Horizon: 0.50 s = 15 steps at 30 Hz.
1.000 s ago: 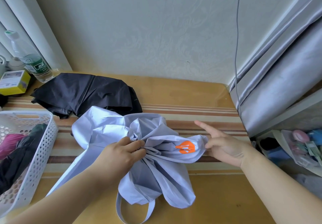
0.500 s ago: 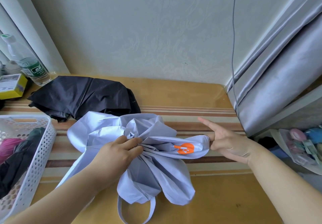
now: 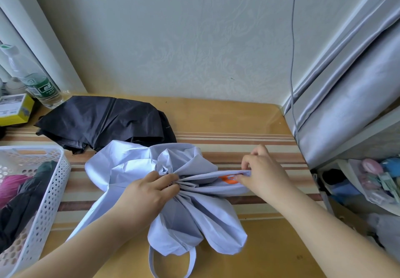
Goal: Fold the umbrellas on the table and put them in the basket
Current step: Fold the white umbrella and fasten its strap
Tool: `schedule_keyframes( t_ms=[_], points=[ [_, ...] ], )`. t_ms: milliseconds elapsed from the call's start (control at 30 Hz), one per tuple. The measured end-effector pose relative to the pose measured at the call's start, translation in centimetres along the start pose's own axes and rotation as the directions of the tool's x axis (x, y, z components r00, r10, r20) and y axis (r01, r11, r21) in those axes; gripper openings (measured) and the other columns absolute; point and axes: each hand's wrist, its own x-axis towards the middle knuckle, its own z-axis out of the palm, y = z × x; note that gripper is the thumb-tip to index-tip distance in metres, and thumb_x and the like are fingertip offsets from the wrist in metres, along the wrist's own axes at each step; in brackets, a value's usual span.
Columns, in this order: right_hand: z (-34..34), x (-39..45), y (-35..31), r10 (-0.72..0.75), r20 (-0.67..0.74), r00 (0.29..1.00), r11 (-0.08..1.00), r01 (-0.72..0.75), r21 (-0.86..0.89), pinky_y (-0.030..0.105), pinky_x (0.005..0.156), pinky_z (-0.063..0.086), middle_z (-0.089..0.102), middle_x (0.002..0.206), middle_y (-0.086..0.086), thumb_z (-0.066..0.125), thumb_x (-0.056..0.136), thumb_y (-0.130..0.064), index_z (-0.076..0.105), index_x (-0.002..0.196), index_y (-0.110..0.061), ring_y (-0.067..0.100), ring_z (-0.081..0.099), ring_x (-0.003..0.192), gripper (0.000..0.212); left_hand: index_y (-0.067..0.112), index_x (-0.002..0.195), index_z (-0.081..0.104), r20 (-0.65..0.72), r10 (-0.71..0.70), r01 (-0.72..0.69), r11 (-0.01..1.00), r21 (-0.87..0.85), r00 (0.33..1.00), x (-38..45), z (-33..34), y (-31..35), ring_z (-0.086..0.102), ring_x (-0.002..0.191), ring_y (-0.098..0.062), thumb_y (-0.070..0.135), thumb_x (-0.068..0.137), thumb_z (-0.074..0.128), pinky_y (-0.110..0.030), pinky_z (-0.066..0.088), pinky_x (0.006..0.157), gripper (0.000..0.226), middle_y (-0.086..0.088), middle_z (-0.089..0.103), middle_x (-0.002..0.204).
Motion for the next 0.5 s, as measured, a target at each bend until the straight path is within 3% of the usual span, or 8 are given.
schedule_keyframes(
  t_ms=[100,200,267,400,500],
  points=[
    [-0.2,0.4,0.0,-0.002,-0.053,0.999,0.996,-0.002,-0.084,0.028,0.051,0.027,0.044,0.095,-0.002,0.056,0.092,-0.025,0.051,0.078,-0.02,0.023,0.05,0.081,0.016,0.024,0.099,0.048,-0.018,0.007,-0.006,1.0,0.012,1.0,-0.1,0.2,-0.3,0.056,0.067,-0.019,-0.001,0.059,0.067,-0.025,0.051,0.047,0.051,0.01,0.047,0.118],
    [-0.8,0.8,0.2,0.057,-0.031,0.998,0.975,-0.062,-0.213,0.026,0.049,0.026,0.045,0.074,-0.002,0.043,0.097,-0.022,0.047,0.085,-0.02,0.024,0.049,0.073,0.013,0.025,0.098,0.05,-0.008,0.002,-0.002,1.0,-0.003,1.0,0.0,0.3,-0.3,0.057,0.066,-0.018,-0.004,0.056,0.072,-0.024,0.05,0.047,0.055,0.011,0.049,0.117],
    [-0.6,0.9,0.2,0.073,-0.002,0.997,0.963,-0.071,-0.259,0.026,0.048,0.025,0.043,0.072,-0.001,0.039,0.099,-0.022,0.043,0.094,-0.019,0.025,0.046,0.072,0.007,0.025,0.097,0.051,0.002,0.008,-0.008,1.0,-0.016,1.0,0.2,0.4,-0.1,0.057,0.067,-0.018,-0.003,0.056,0.073,-0.024,0.05,0.048,0.055,0.012,0.05,0.116],
    [0.8,1.3,0.6,0.152,0.047,0.987,0.986,-0.148,-0.08,0.027,0.048,0.029,0.05,0.077,0.0,0.05,0.095,-0.034,0.039,0.09,-0.018,0.022,0.046,0.066,0.02,0.025,0.098,0.05,-0.008,0.015,-0.015,1.0,-0.017,1.0,0.3,0.3,-0.2,0.058,0.066,-0.019,0.003,0.062,0.065,-0.023,0.05,0.047,0.045,0.011,0.048,0.114],
    [1.2,1.4,1.2,0.176,0.117,0.977,0.983,-0.181,0.035,0.029,0.052,0.028,0.045,0.072,0.001,0.056,0.089,-0.013,0.039,0.081,-0.018,0.02,0.038,0.062,0.019,0.024,0.097,0.055,-0.013,0.002,-0.002,1.0,-0.021,1.0,0.3,0.2,-0.2,0.057,0.064,-0.019,-0.001,0.06,0.073,-0.023,0.048,0.045,0.048,0.009,0.057,0.108]
  ],
)
